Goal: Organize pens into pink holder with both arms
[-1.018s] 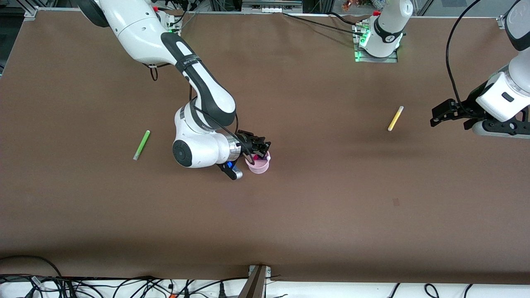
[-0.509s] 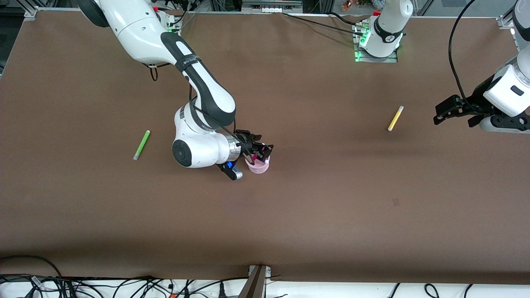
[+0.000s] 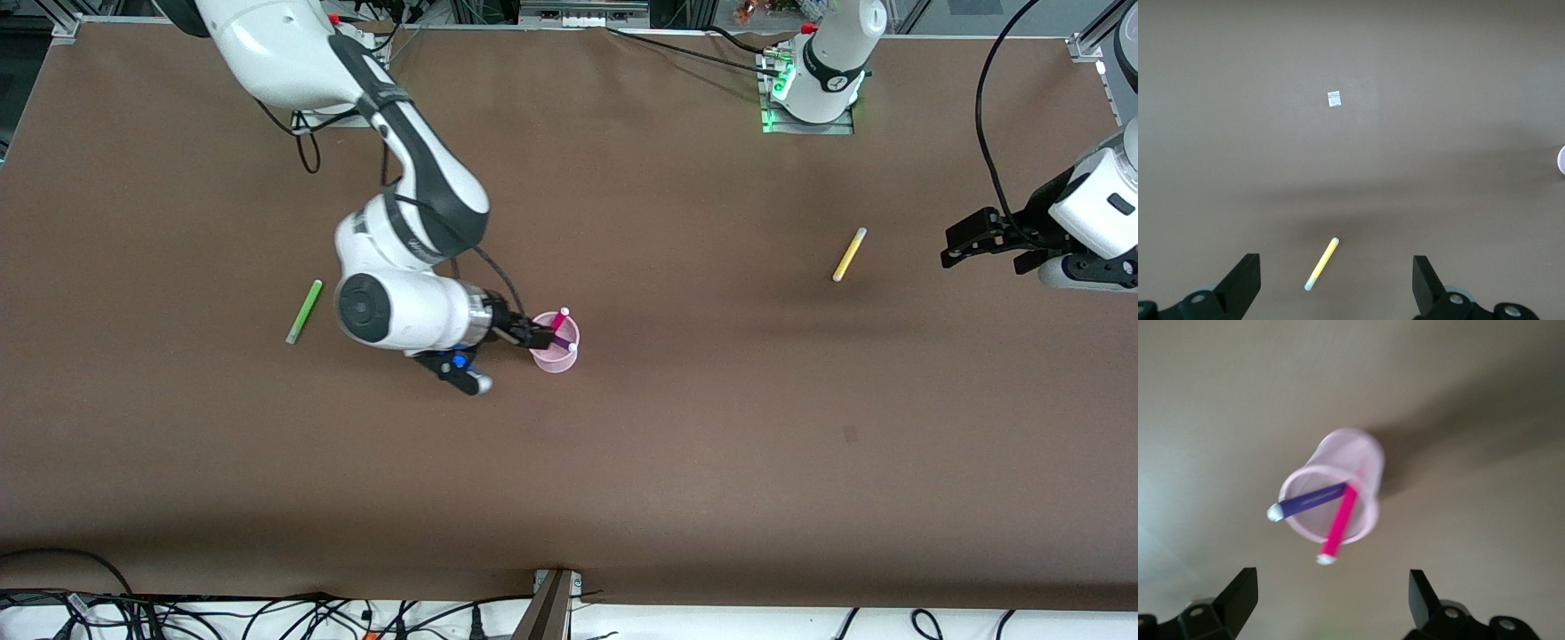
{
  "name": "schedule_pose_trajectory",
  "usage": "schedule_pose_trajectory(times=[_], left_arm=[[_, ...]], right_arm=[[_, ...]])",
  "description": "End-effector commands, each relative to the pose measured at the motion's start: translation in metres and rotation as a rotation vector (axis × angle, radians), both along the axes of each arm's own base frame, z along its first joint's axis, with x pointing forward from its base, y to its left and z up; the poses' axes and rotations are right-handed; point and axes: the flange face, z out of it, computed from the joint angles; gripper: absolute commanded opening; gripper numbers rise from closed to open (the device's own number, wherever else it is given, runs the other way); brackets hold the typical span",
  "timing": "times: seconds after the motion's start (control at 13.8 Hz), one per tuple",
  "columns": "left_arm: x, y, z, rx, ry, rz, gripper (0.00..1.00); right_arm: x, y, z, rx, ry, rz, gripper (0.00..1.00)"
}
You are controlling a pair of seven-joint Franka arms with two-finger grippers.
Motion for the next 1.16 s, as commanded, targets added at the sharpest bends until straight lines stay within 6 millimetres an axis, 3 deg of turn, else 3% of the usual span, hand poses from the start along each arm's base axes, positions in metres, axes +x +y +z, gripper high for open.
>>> schedule_pose_trajectory(times=[0.0, 0.15, 0.22, 0.51, 0.8, 1.09], left_arm=[[0.003, 0.002, 0.005, 0.015, 0.008, -0.030, 1.00], [0.004, -0.001, 0.003, 0.015, 0.011, -0.033, 1.00], [0.005, 0.000, 0.000, 0.016, 0.015, -0.035, 1.00], [0.005, -0.007, -0.002, 0.015, 0.020, -0.039, 1.00], [0.005, -0.007, -0.004, 0.015, 0.025, -0.041, 1.00], [0.005, -0.007, -0.004, 0.015, 0.025, -0.041, 1.00]], right_arm=[[0.025, -0.099, 0.027, 0.016, -0.001, 0.126, 1.00], [0.033, -0.144, 0.069, 0.026, -0.074, 0.162, 1.00], [0.032, -0.166, 0.079, -0.013, -0.093, 0.189, 1.00], [-0.018, -0.248, 0.151, -0.073, -0.190, 0.362, 1.00], [-0.071, -0.278, 0.217, -0.178, -0.276, 0.439, 1.00], [-0.094, -0.297, 0.237, -0.190, -0.313, 0.492, 1.00]])
